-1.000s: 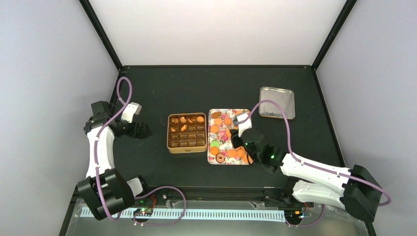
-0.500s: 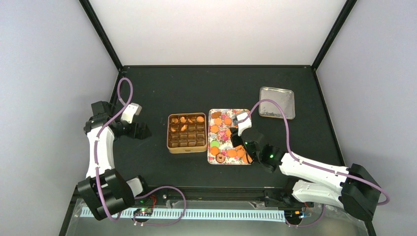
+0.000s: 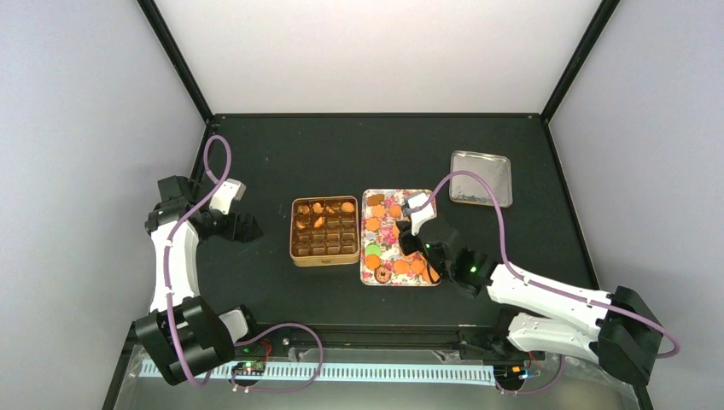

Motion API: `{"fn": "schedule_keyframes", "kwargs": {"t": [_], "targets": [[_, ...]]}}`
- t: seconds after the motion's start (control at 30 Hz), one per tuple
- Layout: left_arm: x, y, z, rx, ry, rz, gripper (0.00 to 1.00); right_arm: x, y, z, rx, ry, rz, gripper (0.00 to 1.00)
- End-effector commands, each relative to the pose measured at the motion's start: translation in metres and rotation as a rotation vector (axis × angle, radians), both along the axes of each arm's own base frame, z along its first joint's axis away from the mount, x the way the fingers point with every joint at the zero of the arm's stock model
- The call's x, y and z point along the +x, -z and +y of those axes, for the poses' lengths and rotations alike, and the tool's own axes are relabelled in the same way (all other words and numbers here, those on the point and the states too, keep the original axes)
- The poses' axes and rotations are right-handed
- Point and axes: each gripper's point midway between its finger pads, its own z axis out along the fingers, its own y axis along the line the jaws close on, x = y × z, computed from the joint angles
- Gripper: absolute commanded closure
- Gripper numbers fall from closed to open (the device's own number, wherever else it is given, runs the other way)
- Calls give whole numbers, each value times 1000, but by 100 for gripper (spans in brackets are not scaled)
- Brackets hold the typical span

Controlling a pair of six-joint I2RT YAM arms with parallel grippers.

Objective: Pack the cookies
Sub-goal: Pick up the fake cookies from the plate, then place the fake cookies in the empty pocket of the box.

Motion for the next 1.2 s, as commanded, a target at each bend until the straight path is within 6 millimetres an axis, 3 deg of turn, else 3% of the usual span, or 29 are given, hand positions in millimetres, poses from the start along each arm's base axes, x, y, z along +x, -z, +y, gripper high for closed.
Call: {"fn": "schedule_keyframes", "kwargs": {"t": [0.0,0.27,0.4,0.57,0.7,0.87,1.17], "targets": [[1,-9,1,27,12,-26,1,1,-35,5,63,-19,-57,93],[1,-7,0,17,10,-19,1,6,-77,29,94,-92,-114,93],[0,-5,1,21,8,-16,1,13,-98,60,114,-167,-133,93],[-2,-2,2,37,9,-2,1,26,-119,114,153,-283,-133,93],[-2,-5,3,39,7,-3,1,44,-107,154,129,-328,-102,92],[-4,-8,2,45,9,-13,1,59,-92,187,112,-367,-70,91],[-4,-5,3,48,10,-4,1,72,-71,208,77,-373,-42,83]]}}
